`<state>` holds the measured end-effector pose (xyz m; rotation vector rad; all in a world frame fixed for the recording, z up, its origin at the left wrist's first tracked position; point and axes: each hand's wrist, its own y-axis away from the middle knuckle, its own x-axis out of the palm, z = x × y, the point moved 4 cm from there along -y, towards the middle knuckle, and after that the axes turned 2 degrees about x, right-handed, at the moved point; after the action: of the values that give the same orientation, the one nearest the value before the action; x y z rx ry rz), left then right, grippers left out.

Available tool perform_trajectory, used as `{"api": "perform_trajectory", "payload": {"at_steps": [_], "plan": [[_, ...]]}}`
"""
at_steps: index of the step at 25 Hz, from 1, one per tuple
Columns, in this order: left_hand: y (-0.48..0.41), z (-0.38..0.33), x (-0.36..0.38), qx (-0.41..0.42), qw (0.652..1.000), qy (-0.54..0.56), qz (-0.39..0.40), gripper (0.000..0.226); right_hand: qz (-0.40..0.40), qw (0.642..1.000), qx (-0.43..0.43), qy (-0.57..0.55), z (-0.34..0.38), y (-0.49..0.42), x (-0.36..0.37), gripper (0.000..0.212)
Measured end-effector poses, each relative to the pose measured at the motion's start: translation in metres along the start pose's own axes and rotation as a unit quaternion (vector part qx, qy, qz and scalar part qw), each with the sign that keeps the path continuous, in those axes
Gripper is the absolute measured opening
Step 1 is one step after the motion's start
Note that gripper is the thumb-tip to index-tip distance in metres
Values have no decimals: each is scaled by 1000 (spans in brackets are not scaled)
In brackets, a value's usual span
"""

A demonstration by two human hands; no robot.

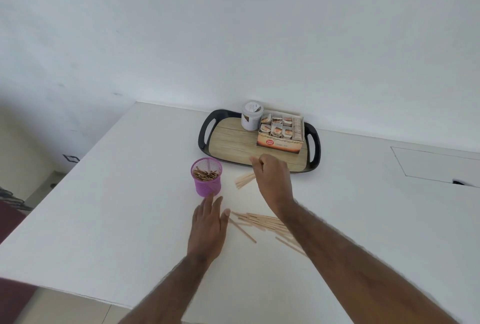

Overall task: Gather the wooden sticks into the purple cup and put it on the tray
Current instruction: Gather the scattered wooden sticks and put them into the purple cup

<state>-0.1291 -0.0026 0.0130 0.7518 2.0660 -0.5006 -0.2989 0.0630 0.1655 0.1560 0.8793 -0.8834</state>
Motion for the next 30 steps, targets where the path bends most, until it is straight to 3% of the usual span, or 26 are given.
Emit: {"api": "perform_trajectory", "payload": {"at_steps": [2,6,11,16,19,23,27,30], "plan": [[9,7,9,24,997,-53,51,63,5,997,-64,50,21,-15,10,42],[12,3,14,73,990,-98,63,61,16,972,-183,145,61,-36,46,35],[12,4,12,79,989,-111,62,56,57,932,-242,263,76,-52,86,34],[11,5,13,83,988,-114,57,56,88,896,-312,303,73,-51,114,54],[11,4,12,82,988,-119,53,57,80,900,-331,273,72,-47,106,63],[10,4,13,75,987,-118,74,59,107,944,-285,128,63,-51,73,51],[9,8,17,107,985,-99,97,65,73,989,-128,23,10,-46,29,34],[11,8,23,187,970,-81,135,71,243,967,-11,75,-68,-17,9,20]]}}
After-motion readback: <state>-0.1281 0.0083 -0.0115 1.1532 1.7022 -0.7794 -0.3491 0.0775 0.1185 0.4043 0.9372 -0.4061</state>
